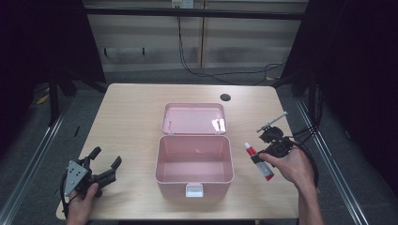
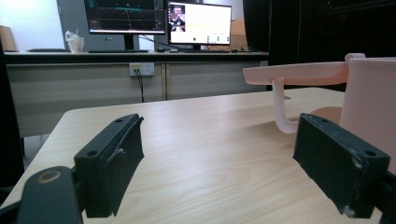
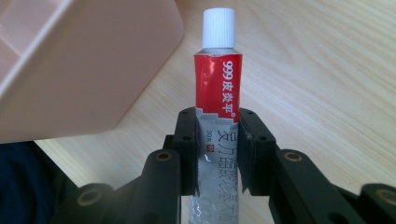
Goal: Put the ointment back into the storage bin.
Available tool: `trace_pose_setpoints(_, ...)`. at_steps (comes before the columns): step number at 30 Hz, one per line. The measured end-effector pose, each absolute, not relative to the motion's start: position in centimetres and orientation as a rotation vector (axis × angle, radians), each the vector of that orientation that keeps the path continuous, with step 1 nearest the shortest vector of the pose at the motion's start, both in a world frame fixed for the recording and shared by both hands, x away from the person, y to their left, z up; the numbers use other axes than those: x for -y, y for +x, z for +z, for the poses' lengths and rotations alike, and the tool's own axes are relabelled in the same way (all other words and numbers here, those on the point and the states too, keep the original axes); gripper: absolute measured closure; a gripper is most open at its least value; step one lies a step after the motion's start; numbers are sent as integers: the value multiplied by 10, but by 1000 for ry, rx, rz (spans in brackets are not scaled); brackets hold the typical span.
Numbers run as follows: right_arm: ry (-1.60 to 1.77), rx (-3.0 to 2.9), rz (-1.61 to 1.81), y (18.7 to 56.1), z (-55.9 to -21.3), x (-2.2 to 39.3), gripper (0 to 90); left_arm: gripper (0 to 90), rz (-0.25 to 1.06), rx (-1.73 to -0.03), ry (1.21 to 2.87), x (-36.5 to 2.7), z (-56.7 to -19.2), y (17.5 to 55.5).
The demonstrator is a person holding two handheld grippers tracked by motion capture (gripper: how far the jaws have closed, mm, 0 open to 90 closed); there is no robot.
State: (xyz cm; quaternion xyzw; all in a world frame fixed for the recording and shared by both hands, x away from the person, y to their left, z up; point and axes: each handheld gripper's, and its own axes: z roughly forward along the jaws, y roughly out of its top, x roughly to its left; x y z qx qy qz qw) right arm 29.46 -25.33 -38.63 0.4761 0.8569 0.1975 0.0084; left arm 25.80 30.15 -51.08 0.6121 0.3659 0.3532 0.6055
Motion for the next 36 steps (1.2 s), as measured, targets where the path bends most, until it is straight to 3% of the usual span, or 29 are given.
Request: trace_pose_setpoints(36,1376,-2639,665,296,-325,248,713,155,815,-848,1415,-301,-511,258)
